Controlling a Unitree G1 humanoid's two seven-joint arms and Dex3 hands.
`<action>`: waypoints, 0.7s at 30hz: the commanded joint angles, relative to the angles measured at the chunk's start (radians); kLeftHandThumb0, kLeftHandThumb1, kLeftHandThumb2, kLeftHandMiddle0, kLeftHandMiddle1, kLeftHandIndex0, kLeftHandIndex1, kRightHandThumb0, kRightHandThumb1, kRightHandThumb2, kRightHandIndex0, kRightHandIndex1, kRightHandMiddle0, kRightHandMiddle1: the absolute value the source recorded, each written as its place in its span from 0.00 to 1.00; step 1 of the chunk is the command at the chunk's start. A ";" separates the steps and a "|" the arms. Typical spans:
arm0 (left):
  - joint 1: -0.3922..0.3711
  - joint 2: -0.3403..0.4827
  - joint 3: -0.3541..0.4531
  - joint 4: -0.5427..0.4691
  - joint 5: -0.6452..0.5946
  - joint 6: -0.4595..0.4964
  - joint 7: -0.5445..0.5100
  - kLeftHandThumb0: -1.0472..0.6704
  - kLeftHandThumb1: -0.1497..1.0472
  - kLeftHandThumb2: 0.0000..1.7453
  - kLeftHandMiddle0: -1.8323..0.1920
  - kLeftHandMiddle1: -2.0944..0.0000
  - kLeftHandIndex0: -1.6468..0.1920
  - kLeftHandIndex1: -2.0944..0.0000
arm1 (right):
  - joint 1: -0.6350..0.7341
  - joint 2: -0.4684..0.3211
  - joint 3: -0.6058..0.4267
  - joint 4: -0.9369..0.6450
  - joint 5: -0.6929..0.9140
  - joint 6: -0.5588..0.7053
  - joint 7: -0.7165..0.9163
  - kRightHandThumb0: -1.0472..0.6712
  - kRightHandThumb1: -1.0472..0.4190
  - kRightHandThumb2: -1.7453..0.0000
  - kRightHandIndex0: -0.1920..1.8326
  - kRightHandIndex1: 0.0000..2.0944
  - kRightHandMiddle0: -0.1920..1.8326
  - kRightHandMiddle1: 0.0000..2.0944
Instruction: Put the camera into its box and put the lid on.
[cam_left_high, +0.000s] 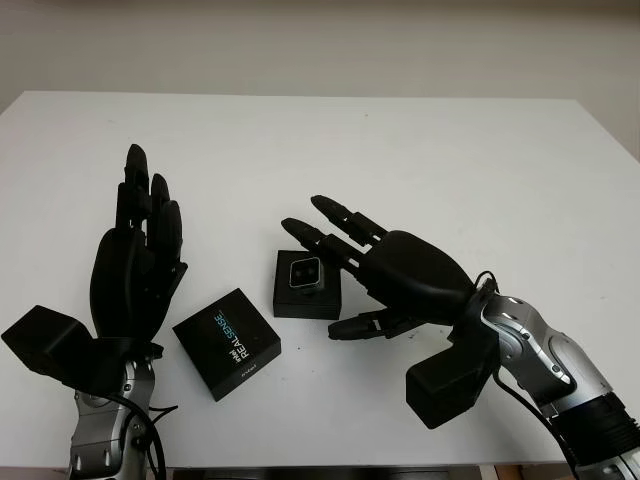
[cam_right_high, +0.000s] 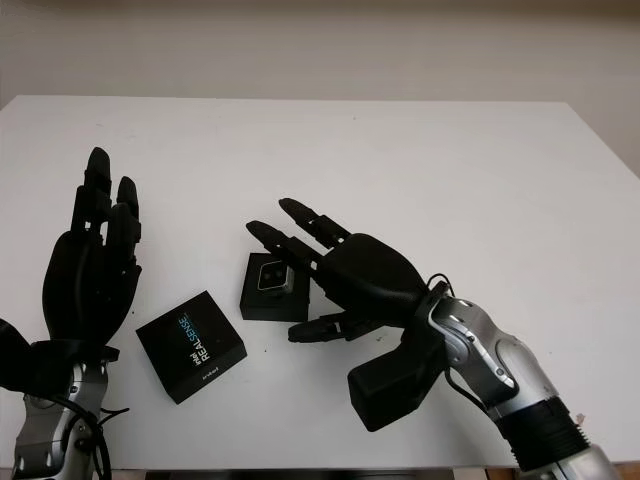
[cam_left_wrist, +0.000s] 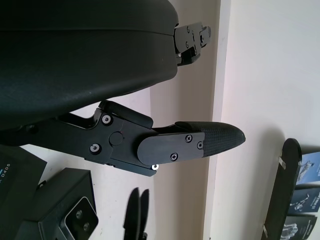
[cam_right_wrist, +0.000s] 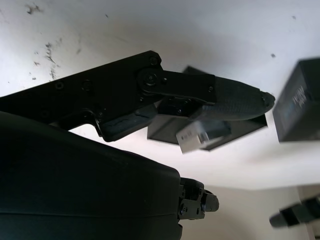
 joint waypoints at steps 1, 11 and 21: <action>-0.003 0.002 -0.001 -0.006 0.002 -0.008 -0.003 0.17 1.00 0.27 0.98 0.97 0.98 0.97 | -0.017 -0.012 0.011 0.007 -0.019 -0.010 -0.005 0.07 0.00 0.64 0.01 0.02 0.06 0.04; 0.002 0.000 -0.001 -0.010 -0.011 -0.007 -0.011 0.18 1.00 0.27 0.98 0.98 0.99 0.98 | 0.011 -0.016 0.038 0.016 -0.049 0.006 -0.008 0.08 0.00 0.68 0.02 0.03 0.08 0.03; 0.008 -0.002 0.001 -0.017 -0.008 -0.007 -0.005 0.17 1.00 0.26 0.98 0.97 0.98 0.97 | 0.057 -0.040 0.054 -0.021 -0.081 0.034 0.025 0.08 0.00 0.69 0.03 0.03 0.10 0.04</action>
